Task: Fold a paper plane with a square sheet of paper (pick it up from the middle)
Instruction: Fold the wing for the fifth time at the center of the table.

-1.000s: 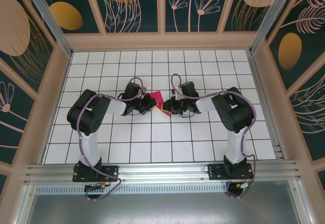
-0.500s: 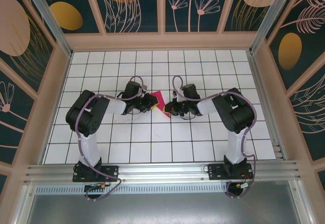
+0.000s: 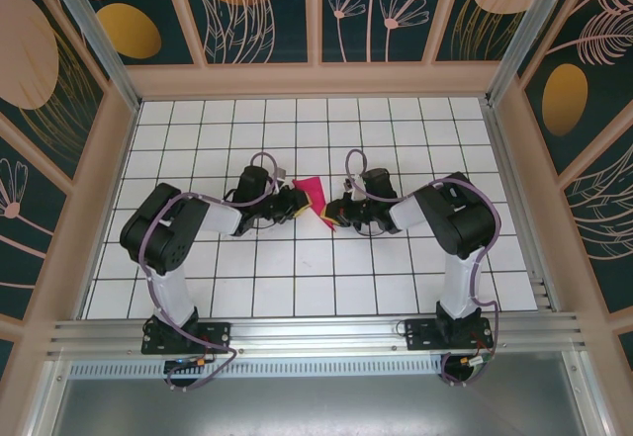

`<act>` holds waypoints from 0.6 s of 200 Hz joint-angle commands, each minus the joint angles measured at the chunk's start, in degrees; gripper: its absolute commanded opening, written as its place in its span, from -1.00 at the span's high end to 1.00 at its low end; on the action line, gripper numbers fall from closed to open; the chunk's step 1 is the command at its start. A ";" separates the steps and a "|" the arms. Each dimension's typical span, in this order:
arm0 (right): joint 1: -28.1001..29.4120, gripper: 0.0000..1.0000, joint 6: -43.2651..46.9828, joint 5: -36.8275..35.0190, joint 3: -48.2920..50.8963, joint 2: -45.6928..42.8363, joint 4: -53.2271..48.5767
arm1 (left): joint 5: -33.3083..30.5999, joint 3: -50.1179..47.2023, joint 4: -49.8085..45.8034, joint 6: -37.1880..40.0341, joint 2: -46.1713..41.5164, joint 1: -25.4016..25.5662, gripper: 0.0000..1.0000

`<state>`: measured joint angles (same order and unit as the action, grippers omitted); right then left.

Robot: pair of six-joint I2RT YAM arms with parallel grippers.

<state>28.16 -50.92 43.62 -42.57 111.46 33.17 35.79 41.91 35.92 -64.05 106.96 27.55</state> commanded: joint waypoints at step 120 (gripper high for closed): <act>-0.65 1.00 3.40 -1.90 -0.15 1.31 -7.83 | 0.80 3.92 1.55 -1.25 6.26 2.03 0.74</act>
<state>28.16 -50.15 43.62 -42.98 111.46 31.99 36.16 44.23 37.32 -65.23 112.03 29.26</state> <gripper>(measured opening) 0.052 0.130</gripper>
